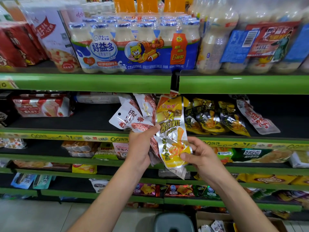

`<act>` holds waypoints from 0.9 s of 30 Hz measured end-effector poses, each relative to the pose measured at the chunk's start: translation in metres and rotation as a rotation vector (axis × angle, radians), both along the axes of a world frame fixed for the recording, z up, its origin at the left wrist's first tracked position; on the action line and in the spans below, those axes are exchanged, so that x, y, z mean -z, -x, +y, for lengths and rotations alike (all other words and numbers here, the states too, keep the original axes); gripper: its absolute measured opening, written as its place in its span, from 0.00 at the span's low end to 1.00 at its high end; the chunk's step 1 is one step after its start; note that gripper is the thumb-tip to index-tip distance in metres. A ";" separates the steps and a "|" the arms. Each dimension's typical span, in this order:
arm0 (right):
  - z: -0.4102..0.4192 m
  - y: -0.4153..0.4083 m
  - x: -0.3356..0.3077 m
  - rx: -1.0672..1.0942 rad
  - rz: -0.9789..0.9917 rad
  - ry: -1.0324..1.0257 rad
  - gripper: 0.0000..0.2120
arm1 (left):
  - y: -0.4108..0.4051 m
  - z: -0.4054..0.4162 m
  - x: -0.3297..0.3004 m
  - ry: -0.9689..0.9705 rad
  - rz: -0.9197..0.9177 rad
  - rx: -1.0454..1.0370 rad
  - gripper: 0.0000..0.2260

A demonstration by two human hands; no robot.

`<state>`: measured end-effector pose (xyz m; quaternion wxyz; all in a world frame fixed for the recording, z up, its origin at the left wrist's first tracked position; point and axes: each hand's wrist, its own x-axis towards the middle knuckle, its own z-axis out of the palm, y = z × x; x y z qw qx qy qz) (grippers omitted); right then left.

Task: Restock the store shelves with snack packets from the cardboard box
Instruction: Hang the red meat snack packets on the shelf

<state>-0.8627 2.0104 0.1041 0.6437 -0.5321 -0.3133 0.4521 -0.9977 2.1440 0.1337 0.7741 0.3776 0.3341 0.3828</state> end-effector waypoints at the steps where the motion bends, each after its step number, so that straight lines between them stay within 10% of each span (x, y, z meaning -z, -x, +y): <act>1: 0.000 0.000 0.000 -0.002 -0.004 0.002 0.23 | 0.000 0.000 0.000 0.004 -0.004 0.000 0.15; 27: -0.005 -0.007 -0.014 0.136 -0.259 0.078 0.10 | 0.009 0.004 -0.005 -0.005 0.154 -0.055 0.06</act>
